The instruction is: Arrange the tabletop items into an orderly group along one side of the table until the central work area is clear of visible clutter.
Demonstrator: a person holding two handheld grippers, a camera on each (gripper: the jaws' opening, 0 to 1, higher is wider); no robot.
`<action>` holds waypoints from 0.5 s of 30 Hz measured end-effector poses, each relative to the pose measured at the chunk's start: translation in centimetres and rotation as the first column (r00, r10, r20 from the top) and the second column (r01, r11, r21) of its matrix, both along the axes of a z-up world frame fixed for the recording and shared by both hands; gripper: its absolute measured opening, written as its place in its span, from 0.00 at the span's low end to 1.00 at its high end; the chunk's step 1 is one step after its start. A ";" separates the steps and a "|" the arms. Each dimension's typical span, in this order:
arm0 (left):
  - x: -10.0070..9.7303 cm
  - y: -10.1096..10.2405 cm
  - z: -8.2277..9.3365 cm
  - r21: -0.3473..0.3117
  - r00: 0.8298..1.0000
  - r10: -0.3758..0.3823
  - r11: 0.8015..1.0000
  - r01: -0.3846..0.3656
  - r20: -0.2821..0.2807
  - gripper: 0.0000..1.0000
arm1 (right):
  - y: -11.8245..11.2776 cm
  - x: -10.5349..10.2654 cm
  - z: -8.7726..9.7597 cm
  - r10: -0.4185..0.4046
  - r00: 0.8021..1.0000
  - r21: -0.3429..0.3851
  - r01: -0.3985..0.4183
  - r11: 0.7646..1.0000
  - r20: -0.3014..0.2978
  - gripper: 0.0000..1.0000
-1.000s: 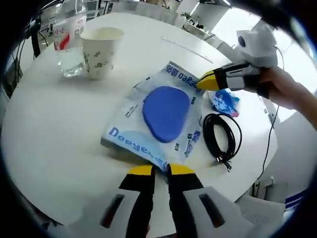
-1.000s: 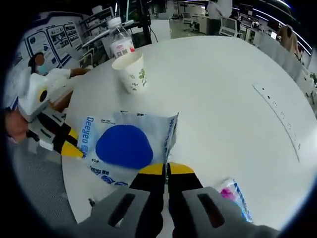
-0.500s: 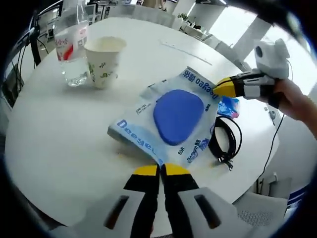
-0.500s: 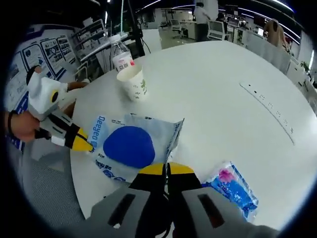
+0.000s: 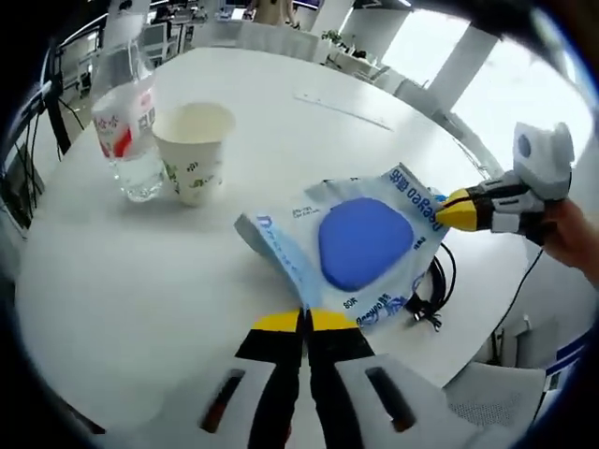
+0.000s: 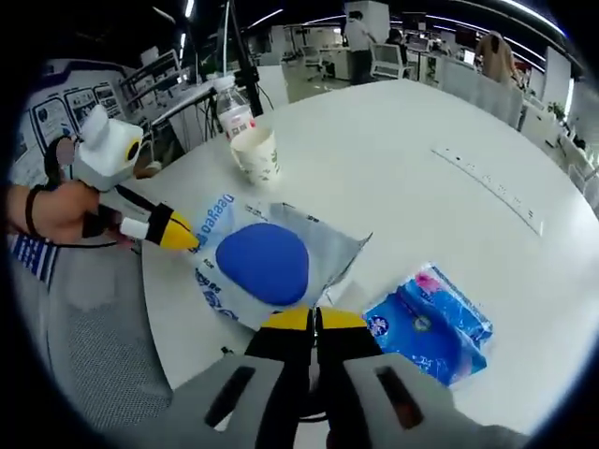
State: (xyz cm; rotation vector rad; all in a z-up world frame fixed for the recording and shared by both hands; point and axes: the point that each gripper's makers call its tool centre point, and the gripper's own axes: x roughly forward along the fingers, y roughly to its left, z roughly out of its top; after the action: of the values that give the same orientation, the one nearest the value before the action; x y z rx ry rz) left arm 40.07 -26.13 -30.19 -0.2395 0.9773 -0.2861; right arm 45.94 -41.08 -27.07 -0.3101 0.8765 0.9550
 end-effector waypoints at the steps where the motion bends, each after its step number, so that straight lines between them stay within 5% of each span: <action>1: 0.2 0.1 0.1 0.004 1.000 -0.007 1.000 0.007 0.002 0.00 | 0.0 -0.2 0.2 -0.008 1.000 0.006 0.008 1.000 0.003 0.00; 15: 3.0 2.1 0.5 0.028 0.999 0.002 1.000 -0.003 0.034 0.00 | 1.3 -1.3 0.8 -0.069 0.998 0.053 0.069 0.996 0.000 0.00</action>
State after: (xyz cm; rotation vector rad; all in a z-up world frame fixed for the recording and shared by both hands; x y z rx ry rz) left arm 43.05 -24.04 -29.73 -0.2094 0.9464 -0.2729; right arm 44.61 -39.81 -26.31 -0.2343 0.8535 0.9122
